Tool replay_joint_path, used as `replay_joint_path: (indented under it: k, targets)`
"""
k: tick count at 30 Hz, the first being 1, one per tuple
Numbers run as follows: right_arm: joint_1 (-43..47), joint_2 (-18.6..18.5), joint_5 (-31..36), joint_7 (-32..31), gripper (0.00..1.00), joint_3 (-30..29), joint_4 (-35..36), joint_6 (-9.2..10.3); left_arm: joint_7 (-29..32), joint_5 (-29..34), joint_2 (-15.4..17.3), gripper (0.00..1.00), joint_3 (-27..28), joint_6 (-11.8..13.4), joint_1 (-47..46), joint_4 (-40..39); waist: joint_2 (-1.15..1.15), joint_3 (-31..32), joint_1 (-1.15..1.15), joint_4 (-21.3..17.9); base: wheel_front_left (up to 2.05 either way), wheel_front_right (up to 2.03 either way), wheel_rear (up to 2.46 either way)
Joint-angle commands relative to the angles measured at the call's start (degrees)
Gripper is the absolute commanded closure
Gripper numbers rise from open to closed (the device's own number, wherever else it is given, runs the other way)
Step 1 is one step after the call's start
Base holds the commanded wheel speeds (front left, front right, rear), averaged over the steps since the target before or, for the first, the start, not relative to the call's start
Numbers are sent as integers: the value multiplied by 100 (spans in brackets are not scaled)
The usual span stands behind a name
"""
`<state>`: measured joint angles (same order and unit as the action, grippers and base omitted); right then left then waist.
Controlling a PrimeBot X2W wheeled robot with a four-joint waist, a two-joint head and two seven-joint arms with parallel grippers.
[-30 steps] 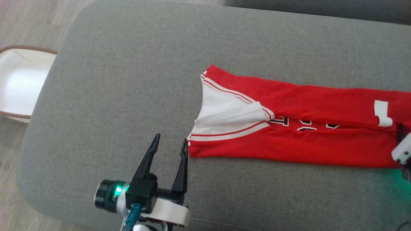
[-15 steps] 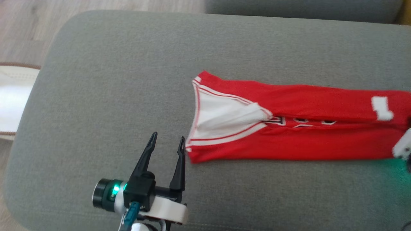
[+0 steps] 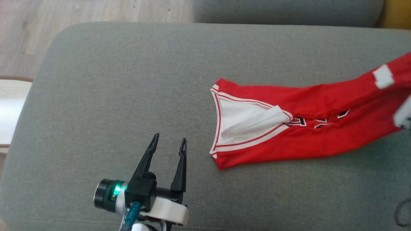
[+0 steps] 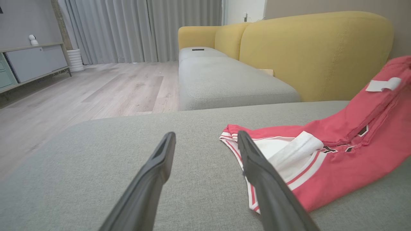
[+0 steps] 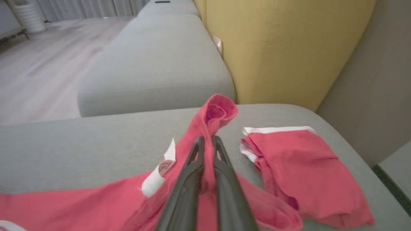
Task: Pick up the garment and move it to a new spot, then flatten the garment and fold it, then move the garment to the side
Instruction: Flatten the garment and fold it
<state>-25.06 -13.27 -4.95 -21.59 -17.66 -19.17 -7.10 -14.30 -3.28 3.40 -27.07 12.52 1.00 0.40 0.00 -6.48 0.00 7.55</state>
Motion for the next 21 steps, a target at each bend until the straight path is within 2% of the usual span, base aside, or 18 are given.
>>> replay_joint_path:
  k: [1,5,9,13,21]
  targets:
    - [-67,94,46,-66,100,181,428,-39,-70,-29,-48,0,176,-22,-134,-154,0,64,0,77,0,0,0]
    - [130,661,84,-232,100,438,1100,-39,-70,-13,-49,0,194,-53,-106,-136,0,141,0,240,0,0,0]
    - [355,954,18,-291,100,828,1440,-39,-70,2,-50,0,167,-116,-84,-97,0,225,0,451,0,0,0]
    - [533,1030,-163,-256,100,1290,1420,-39,-70,16,-50,0,147,-164,-63,-60,0,293,0,684,0,0,0]
    - [542,1037,-765,-29,100,2035,857,-39,-70,6,-51,0,70,-246,-56,26,0,354,0,1144,0,0,0]
